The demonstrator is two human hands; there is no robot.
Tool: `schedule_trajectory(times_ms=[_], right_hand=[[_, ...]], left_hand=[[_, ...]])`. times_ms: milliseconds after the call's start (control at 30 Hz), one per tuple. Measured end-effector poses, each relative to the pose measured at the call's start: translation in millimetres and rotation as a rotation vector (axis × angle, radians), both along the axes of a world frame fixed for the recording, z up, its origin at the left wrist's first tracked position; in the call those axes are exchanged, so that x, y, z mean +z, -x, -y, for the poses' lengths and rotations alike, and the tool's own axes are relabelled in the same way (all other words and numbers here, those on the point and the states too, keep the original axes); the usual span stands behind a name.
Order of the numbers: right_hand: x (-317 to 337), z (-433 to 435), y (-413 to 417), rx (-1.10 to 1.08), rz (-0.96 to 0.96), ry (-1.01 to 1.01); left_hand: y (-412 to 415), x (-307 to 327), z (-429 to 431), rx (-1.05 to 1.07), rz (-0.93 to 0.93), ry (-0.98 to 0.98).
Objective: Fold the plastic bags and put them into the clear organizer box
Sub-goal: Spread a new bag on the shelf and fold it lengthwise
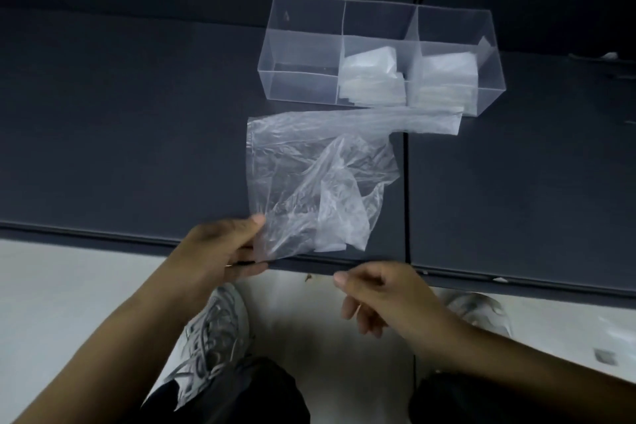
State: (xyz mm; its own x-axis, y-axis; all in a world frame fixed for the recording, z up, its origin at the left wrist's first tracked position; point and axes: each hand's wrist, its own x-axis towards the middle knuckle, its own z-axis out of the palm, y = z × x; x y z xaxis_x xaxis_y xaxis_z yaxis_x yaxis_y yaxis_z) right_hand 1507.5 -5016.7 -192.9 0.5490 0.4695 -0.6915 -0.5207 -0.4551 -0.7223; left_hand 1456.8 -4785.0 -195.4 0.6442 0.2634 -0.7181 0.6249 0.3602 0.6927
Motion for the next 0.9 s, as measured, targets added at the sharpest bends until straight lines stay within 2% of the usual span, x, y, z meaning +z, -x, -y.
schedule_trajectory(times_ms=[100,233,400,600,700,800,900], right_hand=[[-4.9,-11.8,1.7,-0.144,-0.146,-0.041],[-4.9,-29.3,-3.6,-0.366,-0.144,-0.064],[-4.0,-23.7,-15.2,-0.375,-0.022,0.011],[4.9,40.7,-52.9,-0.458,0.184,0.037],[4.7,74.0,-74.6,-0.522,0.23,0.017],[-2.3,95.7,-90.4,-0.474,0.346,0.092],[-7.4,106.7,-97.1,-0.441,0.368,0.123]], left_hand=[[2.4,-1.6,9.5,-0.068,-0.013,0.004],[0.8,-3.1,12.9,-0.092,-0.005,0.001],[4.2,-5.7,9.1,-0.041,-0.006,-0.019],[3.4,-9.9,-7.8,0.088,-0.007,-0.109],[2.0,-10.3,-13.4,0.079,-0.036,-0.142],[0.2,-11.6,-17.8,0.042,-0.054,-0.198],[-0.9,-11.9,-19.1,-0.001,-0.073,-0.248]])
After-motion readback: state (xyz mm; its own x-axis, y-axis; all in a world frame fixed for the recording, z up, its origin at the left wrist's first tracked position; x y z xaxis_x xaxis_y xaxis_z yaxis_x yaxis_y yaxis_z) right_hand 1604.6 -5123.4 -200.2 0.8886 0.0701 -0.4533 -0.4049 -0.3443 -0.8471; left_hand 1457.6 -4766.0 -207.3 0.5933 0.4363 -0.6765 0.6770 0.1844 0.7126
